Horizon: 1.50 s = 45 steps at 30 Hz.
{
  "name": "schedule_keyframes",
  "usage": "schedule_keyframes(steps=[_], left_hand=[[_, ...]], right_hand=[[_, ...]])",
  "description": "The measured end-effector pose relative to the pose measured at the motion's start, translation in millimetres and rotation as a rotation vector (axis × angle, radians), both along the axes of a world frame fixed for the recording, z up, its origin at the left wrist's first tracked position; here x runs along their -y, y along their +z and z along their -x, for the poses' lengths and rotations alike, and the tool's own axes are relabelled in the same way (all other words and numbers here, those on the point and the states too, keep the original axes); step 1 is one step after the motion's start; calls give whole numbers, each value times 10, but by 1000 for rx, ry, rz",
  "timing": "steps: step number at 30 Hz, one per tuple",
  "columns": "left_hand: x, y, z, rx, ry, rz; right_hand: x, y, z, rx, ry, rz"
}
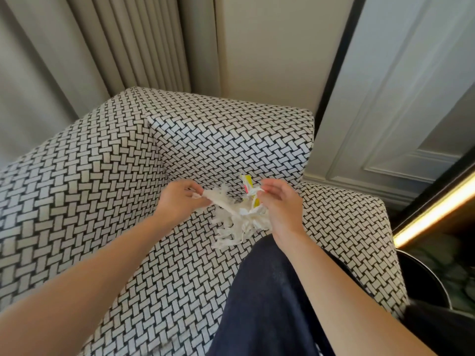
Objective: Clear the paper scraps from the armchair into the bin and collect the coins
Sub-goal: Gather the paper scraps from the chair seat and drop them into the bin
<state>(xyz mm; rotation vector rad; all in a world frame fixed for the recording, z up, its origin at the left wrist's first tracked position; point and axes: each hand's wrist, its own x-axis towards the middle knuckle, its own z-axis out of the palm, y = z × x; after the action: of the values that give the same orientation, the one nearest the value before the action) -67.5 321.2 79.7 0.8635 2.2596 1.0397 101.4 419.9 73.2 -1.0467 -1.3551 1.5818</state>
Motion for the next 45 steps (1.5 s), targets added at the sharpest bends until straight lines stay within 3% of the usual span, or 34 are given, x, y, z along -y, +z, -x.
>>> schedule_keyframes(steps=[10,20,31,45], left_hand=[[-447,363,-636,168,-120,-91],[-1311,273,-1706,262,-319,-77],[-2203,-237,-2998,421,-411,54],[-2776,-690,-3842,680,-450,74]], right_hand=[[-383,184,-834,-50,-124,130],[-768,297,-1927,-96,-298,202],[-1349,-183,-3142,-45,-570,326],[-1787,-903,-3815,-169,-743,552]])
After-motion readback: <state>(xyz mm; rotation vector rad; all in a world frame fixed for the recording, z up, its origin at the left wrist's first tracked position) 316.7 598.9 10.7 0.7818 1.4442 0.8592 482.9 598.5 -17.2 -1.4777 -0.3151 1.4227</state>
